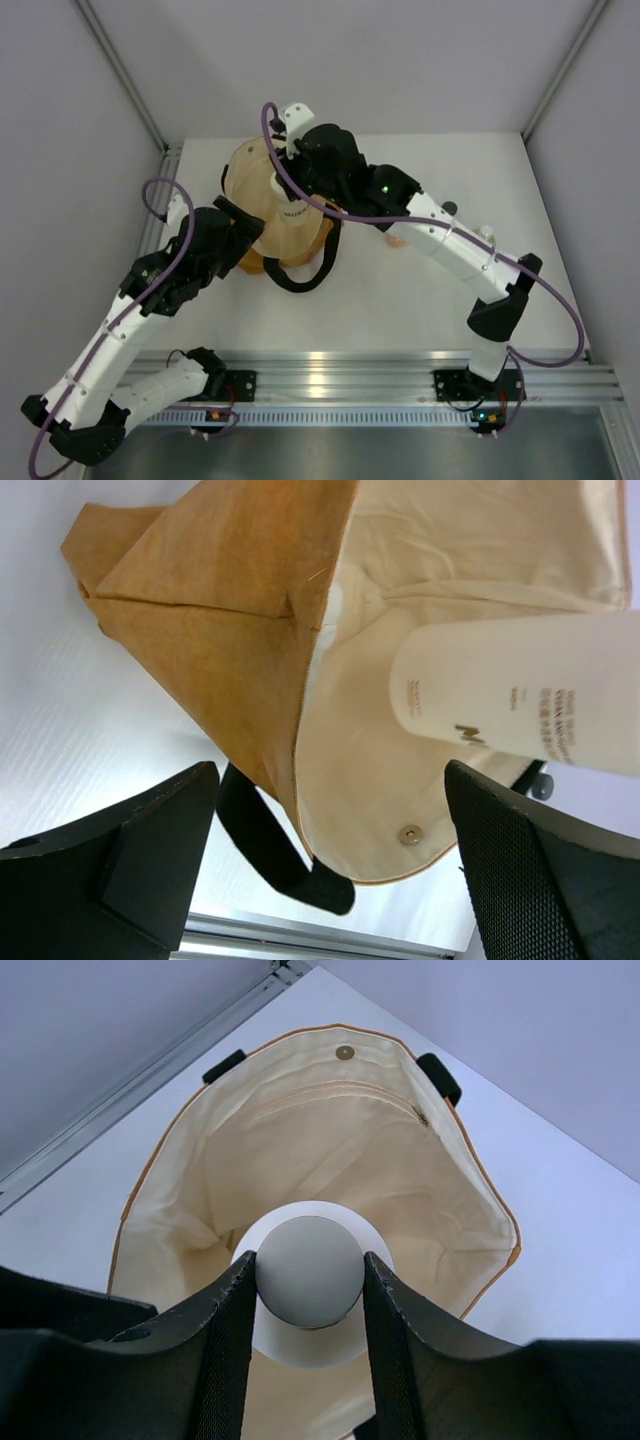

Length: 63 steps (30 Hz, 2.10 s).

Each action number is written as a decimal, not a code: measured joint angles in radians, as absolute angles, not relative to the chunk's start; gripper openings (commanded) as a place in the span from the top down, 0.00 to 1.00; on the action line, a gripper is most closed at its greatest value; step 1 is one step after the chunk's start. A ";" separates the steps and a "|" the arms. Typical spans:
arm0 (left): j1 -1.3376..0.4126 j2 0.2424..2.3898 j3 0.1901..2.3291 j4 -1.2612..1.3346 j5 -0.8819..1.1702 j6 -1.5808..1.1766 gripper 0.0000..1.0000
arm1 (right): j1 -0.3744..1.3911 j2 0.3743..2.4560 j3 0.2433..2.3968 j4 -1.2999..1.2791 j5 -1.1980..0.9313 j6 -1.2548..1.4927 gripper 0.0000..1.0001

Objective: Take the personal care products out of the canvas bag

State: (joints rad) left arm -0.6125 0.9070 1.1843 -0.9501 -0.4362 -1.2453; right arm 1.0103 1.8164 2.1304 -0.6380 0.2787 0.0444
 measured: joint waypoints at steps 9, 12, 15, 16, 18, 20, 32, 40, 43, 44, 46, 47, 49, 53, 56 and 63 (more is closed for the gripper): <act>-0.612 0.837 1.274 -0.953 -0.500 -1.097 0.02 | 1.044 1.731 2.130 -0.683 0.265 0.045 1.00; -0.612 0.820 1.294 -0.959 -0.533 -1.053 0.02 | 1.047 1.695 2.130 -0.688 0.265 0.046 1.00; -0.612 0.811 1.316 -0.970 -0.564 -1.018 0.02 | 1.053 1.658 2.130 -0.691 0.265 0.047 1.00; -0.612 0.810 1.323 -0.974 -0.576 -1.008 0.02 | 1.056 1.648 2.130 -0.693 0.266 0.048 1.00; -0.612 0.809 1.328 -0.979 -0.596 -0.987 0.02 | 1.060 1.624 2.130 -0.701 0.267 0.048 1.00; -0.612 0.809 1.328 -0.988 -0.612 -0.965 0.02 | 1.064 1.603 2.130 -0.707 0.271 0.049 1.00; -0.612 0.891 1.443 -1.025 -0.696 -0.832 0.02 | 1.065 1.396 1.943 -0.720 0.393 0.049 1.00; -0.612 0.900 1.478 -1.026 -0.713 -0.787 0.02 | 1.040 1.252 1.620 -0.684 0.466 0.081 1.00; -0.612 0.899 1.478 -1.027 -0.711 -0.781 0.02 | 1.018 1.209 1.508 -0.668 0.477 0.099 1.00; -0.612 0.899 1.478 -1.028 -0.707 -0.779 0.02 | 1.008 1.192 1.467 -0.661 0.479 0.105 1.00; -0.612 0.899 1.478 -1.032 -0.699 -0.778 0.02 | 0.982 1.147 1.380 -0.630 0.482 0.119 1.00; -0.612 0.899 1.478 -1.034 -0.696 -0.777 0.02 | 0.966 1.125 1.335 -0.612 0.483 0.126 1.00; -0.612 0.899 1.478 -1.034 -0.692 -0.775 0.02 | 0.934 1.070 1.235 -0.556 0.486 0.135 1.00; -0.612 0.892 1.475 -1.034 -0.683 -0.774 0.02 | 0.863 0.959 1.021 -0.441 0.488 0.154 1.00; -0.612 0.886 1.467 -1.036 -0.673 -0.770 0.02 | 0.813 0.907 0.894 -0.373 0.488 0.160 1.00; -0.612 0.868 1.443 -1.042 -0.669 -0.760 0.02 | 0.751 0.851 0.672 -0.180 0.480 0.161 1.00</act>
State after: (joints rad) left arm -0.6125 0.8684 1.4429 -1.0416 -0.6693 -0.7601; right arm 0.7506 0.8509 0.6716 -0.1799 0.4805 0.1608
